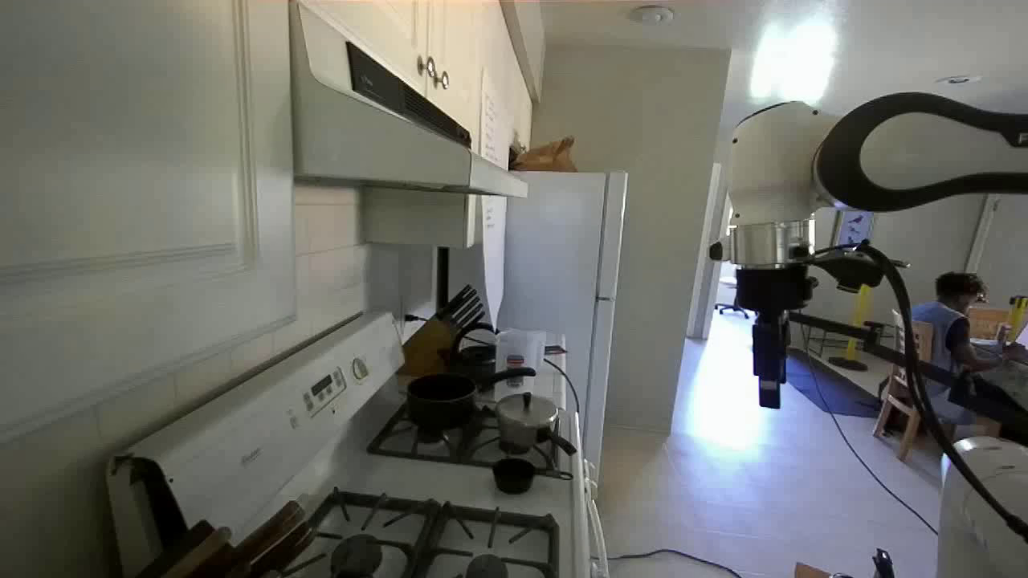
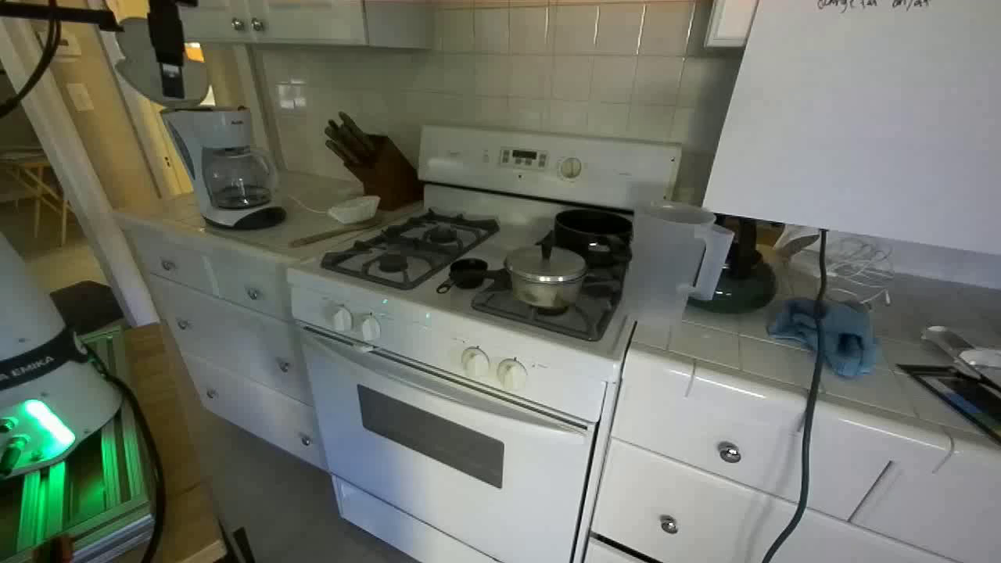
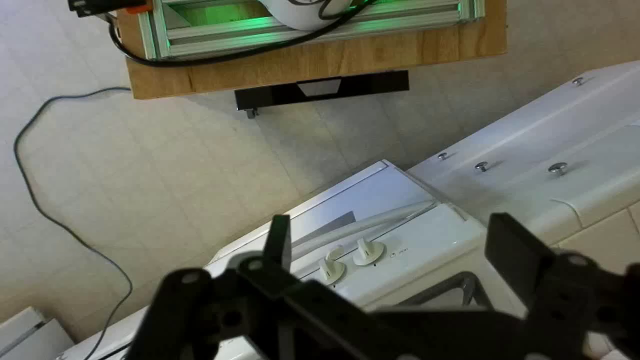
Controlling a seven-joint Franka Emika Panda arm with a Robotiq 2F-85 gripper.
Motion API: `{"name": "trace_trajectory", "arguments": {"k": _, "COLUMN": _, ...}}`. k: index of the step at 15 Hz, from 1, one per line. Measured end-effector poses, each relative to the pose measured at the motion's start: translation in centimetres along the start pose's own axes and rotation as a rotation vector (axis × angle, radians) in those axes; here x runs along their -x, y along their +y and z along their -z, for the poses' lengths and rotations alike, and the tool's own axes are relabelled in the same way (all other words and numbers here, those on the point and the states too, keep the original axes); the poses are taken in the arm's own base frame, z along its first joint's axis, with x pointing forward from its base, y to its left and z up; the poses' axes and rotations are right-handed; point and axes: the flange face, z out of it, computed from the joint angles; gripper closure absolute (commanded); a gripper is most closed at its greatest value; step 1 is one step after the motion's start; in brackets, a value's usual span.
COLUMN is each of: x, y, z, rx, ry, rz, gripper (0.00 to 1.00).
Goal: Move the black pot to the left side of the stovetop.
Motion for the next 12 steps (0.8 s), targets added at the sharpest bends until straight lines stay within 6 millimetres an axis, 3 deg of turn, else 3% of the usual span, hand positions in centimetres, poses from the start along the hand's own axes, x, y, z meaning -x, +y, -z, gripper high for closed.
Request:
{"name": "trace_trajectory", "arguments": {"k": 8, "x": -0.1, "y": 0.0, "z": 0.0, "rx": -0.001, "ry": 0.004, "rz": 0.000, "gripper": 0.00}}
{"name": "trace_trajectory", "arguments": {"k": 12, "x": -3.1, "y": 0.8, "z": 0.8, "rx": -0.041, "ry": 0.145, "rz": -0.003, "gripper": 0.00}}
